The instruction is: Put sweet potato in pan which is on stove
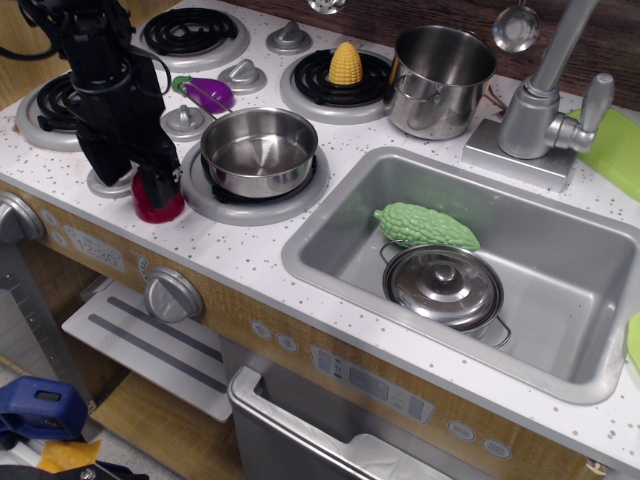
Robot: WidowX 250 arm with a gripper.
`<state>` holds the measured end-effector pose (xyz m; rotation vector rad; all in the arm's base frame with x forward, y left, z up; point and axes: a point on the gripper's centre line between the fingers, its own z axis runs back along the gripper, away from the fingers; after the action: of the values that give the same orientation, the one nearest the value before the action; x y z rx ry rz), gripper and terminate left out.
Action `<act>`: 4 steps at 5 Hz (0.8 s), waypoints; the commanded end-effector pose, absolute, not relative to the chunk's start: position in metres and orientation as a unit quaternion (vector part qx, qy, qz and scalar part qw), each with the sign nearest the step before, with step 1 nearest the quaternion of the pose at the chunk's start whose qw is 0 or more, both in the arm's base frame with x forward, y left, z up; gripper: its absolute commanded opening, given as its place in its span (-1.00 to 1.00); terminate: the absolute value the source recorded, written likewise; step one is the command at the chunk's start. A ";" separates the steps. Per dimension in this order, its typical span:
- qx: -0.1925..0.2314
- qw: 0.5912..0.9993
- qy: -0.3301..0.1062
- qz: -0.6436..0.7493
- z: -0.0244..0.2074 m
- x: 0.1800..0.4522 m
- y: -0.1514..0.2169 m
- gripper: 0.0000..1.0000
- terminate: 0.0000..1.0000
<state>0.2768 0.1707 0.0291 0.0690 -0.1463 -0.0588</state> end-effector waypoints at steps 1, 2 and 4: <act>0.034 0.993 -0.104 -0.053 0.037 0.293 0.181 1.00 -1.00; 0.021 0.992 -0.111 -0.051 0.031 0.293 0.180 1.00 -1.00; -0.020 0.991 -0.126 -0.029 0.016 0.291 0.180 -1.00 -1.00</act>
<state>0.2904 0.1723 0.0075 -0.0645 -0.2347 -0.0598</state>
